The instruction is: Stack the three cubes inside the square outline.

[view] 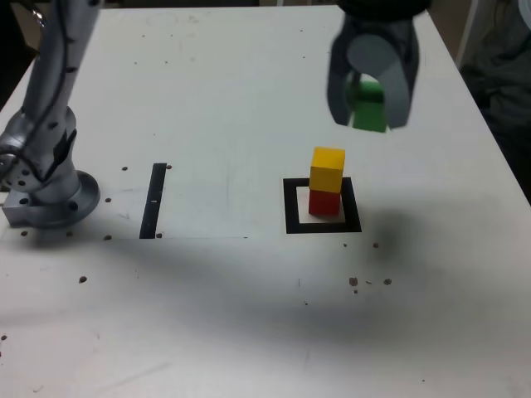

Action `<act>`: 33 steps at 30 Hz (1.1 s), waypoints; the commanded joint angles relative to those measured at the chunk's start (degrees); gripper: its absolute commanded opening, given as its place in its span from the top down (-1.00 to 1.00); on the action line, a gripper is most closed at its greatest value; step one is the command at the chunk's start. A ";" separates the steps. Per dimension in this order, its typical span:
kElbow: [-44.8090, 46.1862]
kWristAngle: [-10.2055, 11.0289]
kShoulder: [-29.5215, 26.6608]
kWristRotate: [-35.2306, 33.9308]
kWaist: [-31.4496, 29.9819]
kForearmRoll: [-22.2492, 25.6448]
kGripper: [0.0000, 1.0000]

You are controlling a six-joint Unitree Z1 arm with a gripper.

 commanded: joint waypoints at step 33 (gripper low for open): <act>11.08 -4.01 -2.18 -3.50 0.32 -1.73 0.49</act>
